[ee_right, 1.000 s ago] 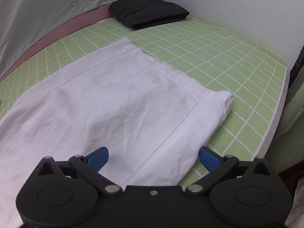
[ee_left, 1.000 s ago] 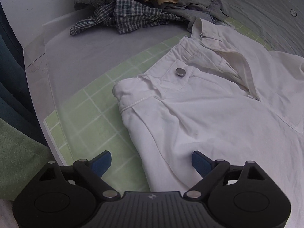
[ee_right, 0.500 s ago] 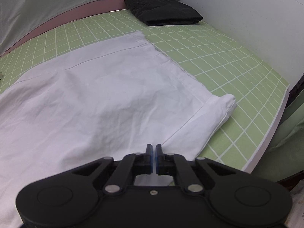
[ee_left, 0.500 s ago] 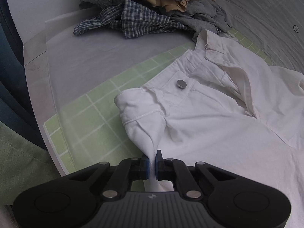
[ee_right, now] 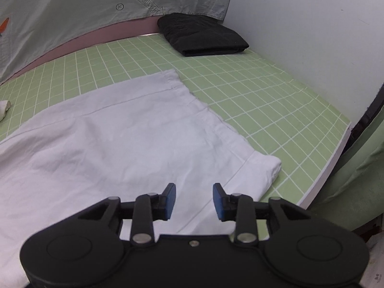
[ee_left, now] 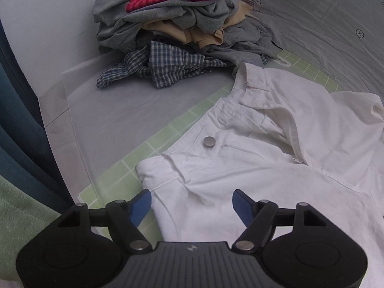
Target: Fold clothes
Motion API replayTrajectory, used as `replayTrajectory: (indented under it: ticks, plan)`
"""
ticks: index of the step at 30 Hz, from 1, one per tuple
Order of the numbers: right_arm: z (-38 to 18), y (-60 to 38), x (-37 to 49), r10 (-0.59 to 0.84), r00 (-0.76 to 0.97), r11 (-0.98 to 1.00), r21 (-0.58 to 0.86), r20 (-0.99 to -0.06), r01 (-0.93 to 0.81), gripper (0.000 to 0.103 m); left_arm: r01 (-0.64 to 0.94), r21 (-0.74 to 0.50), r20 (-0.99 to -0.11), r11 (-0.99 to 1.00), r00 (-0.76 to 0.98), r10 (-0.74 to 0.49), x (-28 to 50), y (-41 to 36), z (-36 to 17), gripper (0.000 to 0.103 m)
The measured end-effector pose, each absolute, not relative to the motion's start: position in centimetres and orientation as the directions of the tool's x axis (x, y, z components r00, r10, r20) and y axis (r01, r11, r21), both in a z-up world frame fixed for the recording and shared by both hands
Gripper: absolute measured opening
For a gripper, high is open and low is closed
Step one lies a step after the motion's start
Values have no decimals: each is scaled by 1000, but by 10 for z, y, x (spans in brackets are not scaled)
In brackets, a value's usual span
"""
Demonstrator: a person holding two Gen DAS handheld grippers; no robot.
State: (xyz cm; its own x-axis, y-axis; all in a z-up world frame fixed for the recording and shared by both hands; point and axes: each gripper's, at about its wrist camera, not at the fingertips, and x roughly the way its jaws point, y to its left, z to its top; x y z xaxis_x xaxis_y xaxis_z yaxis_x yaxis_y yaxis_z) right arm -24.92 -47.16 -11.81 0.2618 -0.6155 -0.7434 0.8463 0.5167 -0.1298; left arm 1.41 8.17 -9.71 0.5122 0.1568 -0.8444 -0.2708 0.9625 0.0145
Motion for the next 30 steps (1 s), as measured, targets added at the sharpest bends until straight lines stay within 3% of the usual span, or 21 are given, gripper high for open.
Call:
replayTrajectory:
  ticks: [3,7,21,30]
  plan:
    - [-106,-470,-217,-625,326,567,-126,-709,814,59,-209,48,-827,977,540,156,26,60,-95,89]
    - [-105,-461,-165,-600,396,652,-138,-695,746,61,-171,27,-839,985,531,115,45,34,-102,90]
    - [-145,-427,31,-326,583,881,-16,-744,473,32,-166,37,-891,985,442,108,135,-19,-148,90]
    - [-162,-403,106,-216,633,912,77,-744,403,33,-200,73,-907,977,394,149,166,-26,-170,98]
